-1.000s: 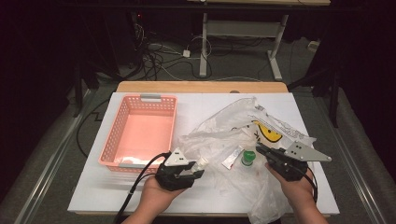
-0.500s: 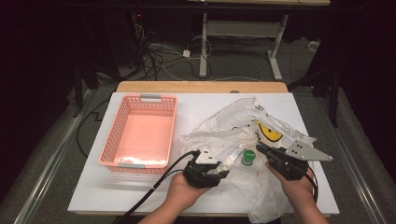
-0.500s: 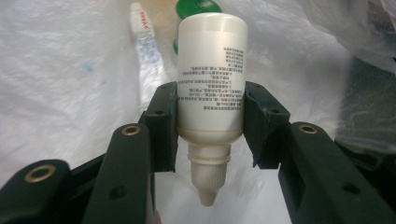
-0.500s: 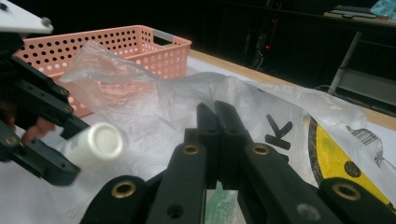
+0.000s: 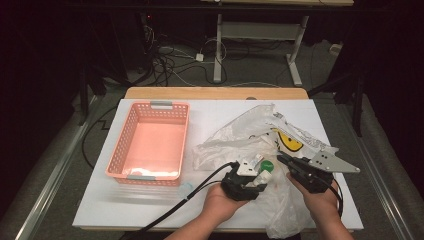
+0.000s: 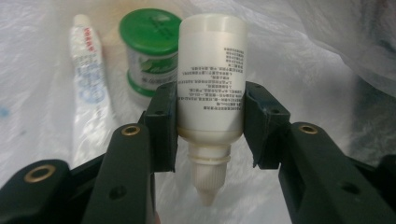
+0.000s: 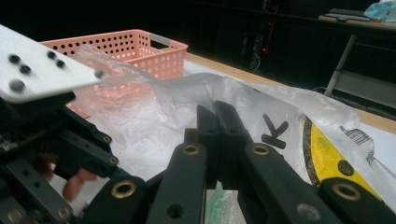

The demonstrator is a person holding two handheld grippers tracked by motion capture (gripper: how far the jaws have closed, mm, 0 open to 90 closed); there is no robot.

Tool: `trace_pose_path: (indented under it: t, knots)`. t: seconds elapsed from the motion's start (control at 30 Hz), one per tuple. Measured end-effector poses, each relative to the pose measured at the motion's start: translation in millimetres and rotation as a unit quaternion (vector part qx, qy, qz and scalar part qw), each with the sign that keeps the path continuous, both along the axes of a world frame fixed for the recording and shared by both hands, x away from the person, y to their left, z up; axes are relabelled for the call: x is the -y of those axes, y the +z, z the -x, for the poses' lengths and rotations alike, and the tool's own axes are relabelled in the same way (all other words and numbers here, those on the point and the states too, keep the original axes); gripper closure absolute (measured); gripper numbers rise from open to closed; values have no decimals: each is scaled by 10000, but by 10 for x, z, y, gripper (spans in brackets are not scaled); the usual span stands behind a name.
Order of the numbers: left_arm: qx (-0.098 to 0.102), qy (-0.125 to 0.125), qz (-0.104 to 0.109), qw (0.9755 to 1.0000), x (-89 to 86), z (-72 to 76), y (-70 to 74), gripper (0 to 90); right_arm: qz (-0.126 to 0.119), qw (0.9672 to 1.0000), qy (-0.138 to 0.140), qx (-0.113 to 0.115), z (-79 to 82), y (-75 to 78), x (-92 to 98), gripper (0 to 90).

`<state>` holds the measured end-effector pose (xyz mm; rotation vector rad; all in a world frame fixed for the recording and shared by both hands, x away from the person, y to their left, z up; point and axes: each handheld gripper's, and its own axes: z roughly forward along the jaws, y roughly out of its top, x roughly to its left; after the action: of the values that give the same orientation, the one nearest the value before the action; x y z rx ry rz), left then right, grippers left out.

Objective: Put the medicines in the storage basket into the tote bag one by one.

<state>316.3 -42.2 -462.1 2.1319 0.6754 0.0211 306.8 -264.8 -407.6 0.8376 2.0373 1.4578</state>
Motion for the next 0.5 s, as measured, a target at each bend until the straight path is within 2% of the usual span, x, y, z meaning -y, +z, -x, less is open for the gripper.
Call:
trace_pose_path:
  t: [0.2,0.33,0.5]
  knots:
    - [-26,-45,28,10000,221,-39,-53,574,-21,10000,-6,36,10,15,22,900]
    - [123,-80,47,9999,355,-41,-90,574,-37,10000,-22,29,6,16,39,900]
    - [100,-57,72,9999,471,-62,-156,573,-44,10000,-39,54,5,16,65,900]
